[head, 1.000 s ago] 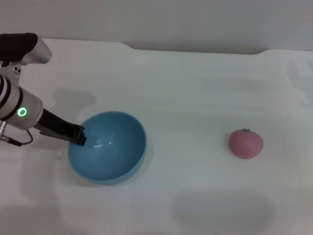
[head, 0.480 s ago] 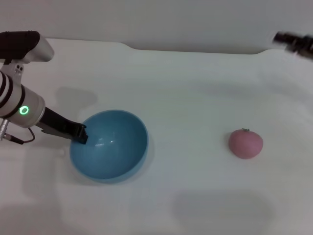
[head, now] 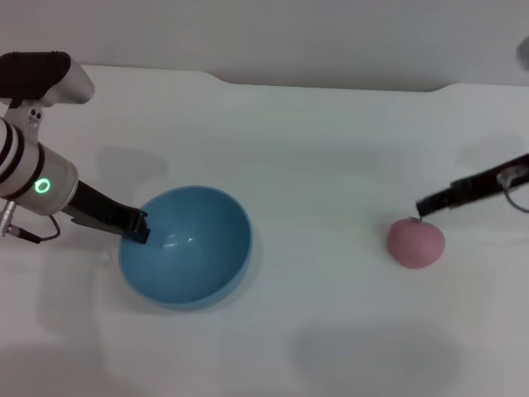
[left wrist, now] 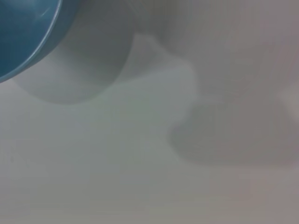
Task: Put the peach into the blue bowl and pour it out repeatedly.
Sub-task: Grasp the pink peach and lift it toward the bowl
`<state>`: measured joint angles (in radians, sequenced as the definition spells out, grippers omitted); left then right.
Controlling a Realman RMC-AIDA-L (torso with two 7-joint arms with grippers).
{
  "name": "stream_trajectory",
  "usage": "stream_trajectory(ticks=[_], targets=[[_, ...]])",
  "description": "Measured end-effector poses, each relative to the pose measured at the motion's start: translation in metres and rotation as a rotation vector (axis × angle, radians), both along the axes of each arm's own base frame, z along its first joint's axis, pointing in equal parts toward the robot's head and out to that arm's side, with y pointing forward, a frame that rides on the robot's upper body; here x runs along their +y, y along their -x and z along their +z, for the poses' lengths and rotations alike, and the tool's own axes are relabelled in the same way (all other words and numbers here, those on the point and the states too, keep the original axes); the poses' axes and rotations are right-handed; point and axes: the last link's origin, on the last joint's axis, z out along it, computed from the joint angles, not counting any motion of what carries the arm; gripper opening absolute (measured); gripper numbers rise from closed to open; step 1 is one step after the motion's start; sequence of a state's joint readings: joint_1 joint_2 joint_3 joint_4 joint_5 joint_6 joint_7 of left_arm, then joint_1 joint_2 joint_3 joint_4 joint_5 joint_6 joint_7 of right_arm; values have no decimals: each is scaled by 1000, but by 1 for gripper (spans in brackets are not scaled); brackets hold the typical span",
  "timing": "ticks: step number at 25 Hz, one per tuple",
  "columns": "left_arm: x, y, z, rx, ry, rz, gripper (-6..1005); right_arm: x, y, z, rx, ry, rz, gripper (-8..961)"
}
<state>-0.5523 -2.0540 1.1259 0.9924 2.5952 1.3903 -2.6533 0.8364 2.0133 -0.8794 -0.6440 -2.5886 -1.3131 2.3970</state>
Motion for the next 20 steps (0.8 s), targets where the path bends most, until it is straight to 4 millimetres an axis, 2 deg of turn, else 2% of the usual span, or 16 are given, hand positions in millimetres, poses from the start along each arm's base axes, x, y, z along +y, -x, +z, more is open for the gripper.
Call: stream_trajectory(ticks=[6, 12, 20], targets=[[-1, 0, -1, 2, 5, -4, -1, -9, 8, -25, -100, 91, 57, 633], [-1, -1, -2, 1, 8, -6, -1, -11, 0, -40, -170, 98, 82, 633], [2, -5, -2, 1, 11, -19, -1, -11, -4, -42, -202, 97, 121, 631]])
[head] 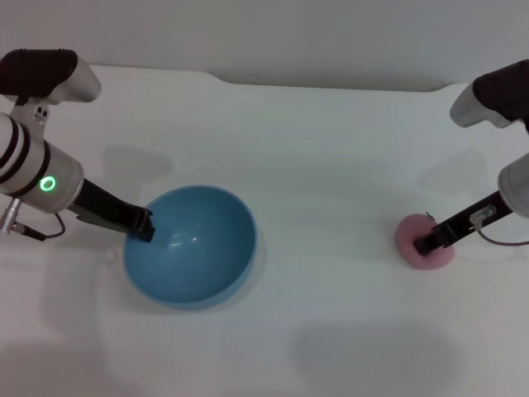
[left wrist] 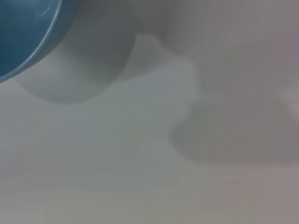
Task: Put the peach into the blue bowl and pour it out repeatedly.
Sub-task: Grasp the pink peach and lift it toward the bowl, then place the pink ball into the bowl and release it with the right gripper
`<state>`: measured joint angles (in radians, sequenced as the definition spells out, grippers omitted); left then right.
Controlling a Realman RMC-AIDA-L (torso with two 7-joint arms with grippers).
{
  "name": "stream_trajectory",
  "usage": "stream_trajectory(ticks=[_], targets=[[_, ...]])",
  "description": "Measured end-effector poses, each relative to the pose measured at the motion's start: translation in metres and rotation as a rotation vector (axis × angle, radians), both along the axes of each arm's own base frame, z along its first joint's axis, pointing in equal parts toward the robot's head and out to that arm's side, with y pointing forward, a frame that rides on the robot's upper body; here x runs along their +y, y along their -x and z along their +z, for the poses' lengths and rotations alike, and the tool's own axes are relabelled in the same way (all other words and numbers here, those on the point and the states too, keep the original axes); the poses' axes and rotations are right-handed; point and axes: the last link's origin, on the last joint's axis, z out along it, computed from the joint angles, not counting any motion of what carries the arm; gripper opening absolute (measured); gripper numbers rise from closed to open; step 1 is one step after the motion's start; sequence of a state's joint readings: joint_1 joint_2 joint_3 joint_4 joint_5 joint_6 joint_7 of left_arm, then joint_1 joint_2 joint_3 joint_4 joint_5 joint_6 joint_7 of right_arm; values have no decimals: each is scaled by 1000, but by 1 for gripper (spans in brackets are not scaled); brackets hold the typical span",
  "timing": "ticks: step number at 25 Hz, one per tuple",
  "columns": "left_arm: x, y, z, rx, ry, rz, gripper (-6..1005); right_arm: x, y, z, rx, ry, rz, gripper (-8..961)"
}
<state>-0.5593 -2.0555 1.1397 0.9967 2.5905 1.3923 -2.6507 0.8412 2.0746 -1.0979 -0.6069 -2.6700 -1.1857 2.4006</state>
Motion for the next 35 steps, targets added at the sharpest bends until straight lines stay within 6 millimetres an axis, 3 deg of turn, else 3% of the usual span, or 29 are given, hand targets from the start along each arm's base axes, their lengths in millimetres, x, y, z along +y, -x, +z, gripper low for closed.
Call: stream_trajectory(ticks=[3, 5, 10, 14, 15, 17, 22, 28, 35], targets=[[1, -2, 0, -1, 1, -5, -2, 1, 1, 3, 27, -17, 14, 631], [3, -4, 0, -2, 2, -8, -2, 3, 3, 8, 78, -47, 35, 401], [6, -10, -3, -12, -3, 14, -2, 7, 16, 36, 270, -170, 131, 245], [7, -24, -17, -17, 25, 14, -2, 2, 45, 56, 489, -187, 294, 182], [8, -28, -22, -10, 36, 8, -2, -6, 63, 59, 586, -142, 408, 171], [10, -38, -32, 3, 56, -19, -2, -10, 70, 59, 611, -114, 452, 159], [16, -62, -50, -1, 82, -85, -2, -24, 94, 36, 580, 90, 584, 128], [17, -76, -56, -43, 85, -102, -2, -31, 97, 13, 490, 199, 619, 100], [17, -78, -57, -57, 82, -103, -2, -33, 97, -8, 389, 246, 647, 52]])
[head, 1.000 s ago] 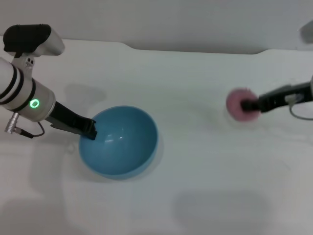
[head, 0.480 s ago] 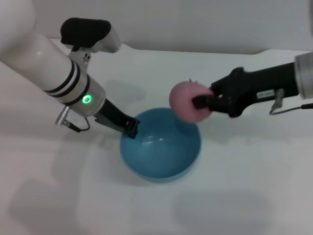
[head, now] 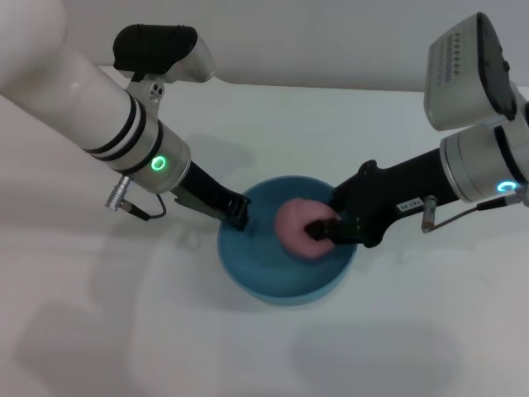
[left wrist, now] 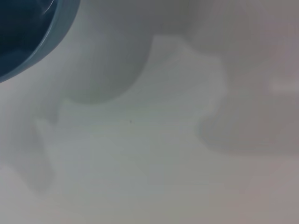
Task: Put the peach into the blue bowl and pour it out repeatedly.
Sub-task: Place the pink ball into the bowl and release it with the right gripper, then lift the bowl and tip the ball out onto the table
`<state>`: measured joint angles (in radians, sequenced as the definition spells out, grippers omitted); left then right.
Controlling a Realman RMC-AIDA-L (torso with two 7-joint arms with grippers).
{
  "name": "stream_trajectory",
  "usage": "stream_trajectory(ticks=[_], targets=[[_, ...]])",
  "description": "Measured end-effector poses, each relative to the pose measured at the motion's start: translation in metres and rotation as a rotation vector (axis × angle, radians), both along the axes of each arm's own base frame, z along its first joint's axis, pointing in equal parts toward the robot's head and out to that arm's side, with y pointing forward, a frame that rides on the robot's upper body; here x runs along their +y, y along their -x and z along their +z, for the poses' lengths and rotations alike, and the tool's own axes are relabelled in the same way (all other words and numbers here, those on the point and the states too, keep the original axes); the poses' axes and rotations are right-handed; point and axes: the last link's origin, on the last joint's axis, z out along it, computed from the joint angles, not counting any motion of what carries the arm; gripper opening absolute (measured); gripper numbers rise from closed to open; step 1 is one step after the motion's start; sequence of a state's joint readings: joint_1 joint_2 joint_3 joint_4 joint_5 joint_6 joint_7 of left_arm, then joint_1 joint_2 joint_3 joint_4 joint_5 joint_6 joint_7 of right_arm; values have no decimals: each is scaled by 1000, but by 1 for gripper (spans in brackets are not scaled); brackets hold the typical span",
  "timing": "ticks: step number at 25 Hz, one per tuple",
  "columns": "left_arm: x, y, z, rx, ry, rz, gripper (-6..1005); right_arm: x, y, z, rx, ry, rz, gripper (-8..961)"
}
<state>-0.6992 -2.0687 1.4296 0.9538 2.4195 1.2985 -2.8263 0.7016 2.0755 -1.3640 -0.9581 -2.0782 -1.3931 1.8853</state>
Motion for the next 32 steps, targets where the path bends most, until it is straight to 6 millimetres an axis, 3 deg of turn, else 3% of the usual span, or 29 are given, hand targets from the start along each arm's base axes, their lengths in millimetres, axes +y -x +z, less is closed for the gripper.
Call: stream_trajectory(ticks=[6, 11, 15, 18, 21, 24, 29, 32], targets=[[0, 2, 1, 1, -5, 4, -1, 4, 3, 4, 17, -33, 1, 269], [1, 3, 2, -1, -10, 3, -1, 7, 3, 9, 35, -53, -11, 519], [6, 0, 3, -4, -35, -18, -1, 12, 1, 18, 70, -95, -62, 527], [12, -3, 3, -4, -63, -60, -1, 21, -9, 37, 156, -184, -165, 529], [22, -7, 0, -15, -127, -154, -1, 30, -35, 61, 304, -316, -340, 529], [26, -15, -10, -47, -186, -246, -1, 27, -75, 88, 453, -443, -521, 529], [31, -30, -28, -74, -329, -463, -1, -4, -149, 124, 660, -645, -786, 528], [27, -38, -43, -37, -377, -622, -2, -30, -184, 134, 724, -739, -871, 528]])
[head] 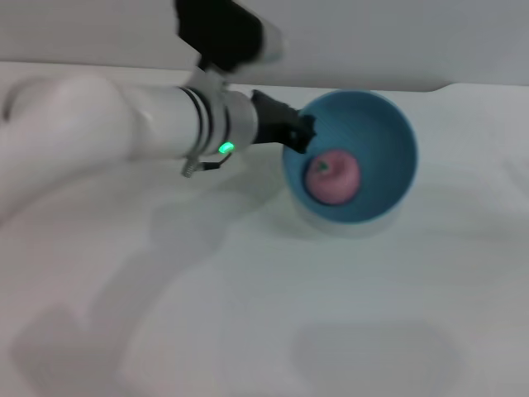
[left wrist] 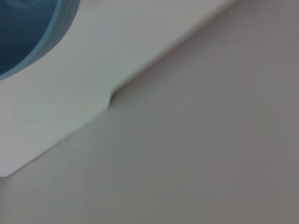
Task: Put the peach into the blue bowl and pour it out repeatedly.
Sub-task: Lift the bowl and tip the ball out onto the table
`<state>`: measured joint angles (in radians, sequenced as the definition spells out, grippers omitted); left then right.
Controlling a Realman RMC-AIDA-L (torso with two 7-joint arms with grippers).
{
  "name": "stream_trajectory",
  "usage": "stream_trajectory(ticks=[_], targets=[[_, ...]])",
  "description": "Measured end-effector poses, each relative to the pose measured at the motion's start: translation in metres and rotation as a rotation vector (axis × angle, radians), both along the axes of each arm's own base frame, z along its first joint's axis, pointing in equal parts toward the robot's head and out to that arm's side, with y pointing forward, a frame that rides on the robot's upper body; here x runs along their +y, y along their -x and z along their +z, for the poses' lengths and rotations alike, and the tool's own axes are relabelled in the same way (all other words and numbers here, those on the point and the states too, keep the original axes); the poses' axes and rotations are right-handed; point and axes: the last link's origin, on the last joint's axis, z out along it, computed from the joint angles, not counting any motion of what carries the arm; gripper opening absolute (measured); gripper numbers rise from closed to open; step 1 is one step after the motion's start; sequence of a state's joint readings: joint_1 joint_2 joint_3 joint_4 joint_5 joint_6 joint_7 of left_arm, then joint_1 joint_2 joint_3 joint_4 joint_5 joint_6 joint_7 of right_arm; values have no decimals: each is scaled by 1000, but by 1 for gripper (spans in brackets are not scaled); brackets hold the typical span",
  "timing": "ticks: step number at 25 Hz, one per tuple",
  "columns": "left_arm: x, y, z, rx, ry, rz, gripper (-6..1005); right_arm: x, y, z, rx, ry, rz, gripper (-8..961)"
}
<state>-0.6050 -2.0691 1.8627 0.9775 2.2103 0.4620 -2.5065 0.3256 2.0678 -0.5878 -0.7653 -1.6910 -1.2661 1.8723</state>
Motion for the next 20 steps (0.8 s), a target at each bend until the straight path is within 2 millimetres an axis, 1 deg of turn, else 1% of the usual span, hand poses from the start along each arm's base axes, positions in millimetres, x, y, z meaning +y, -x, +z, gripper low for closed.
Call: stream_trajectory(ticks=[2, 4, 8, 9, 12, 15, 17, 20], targets=[[-6, -3, -10, 22, -58, -97, -2, -15, -17, 1, 30, -29, -57, 528], [-13, -5, -17, 23, -141, -190, -2, -28, -32, 0, 61, -45, -113, 528], [-32, -5, -20, 49, -349, -408, -1, -45, -48, -4, 73, -63, -163, 529], [-40, -4, -22, 82, -414, -501, -1, -48, -50, -5, 73, -68, -171, 529], [-55, -5, -24, 152, -503, -669, -1, -52, -54, -6, 82, -71, -185, 529], [-67, -5, -29, 258, -539, -819, -2, -54, -55, -7, 85, -70, -188, 529], [-72, -5, -32, 343, -544, -899, -2, -54, -55, -7, 85, -70, -187, 529], [-75, -4, -34, 424, -548, -968, -2, -53, -53, -7, 88, -68, -180, 529]])
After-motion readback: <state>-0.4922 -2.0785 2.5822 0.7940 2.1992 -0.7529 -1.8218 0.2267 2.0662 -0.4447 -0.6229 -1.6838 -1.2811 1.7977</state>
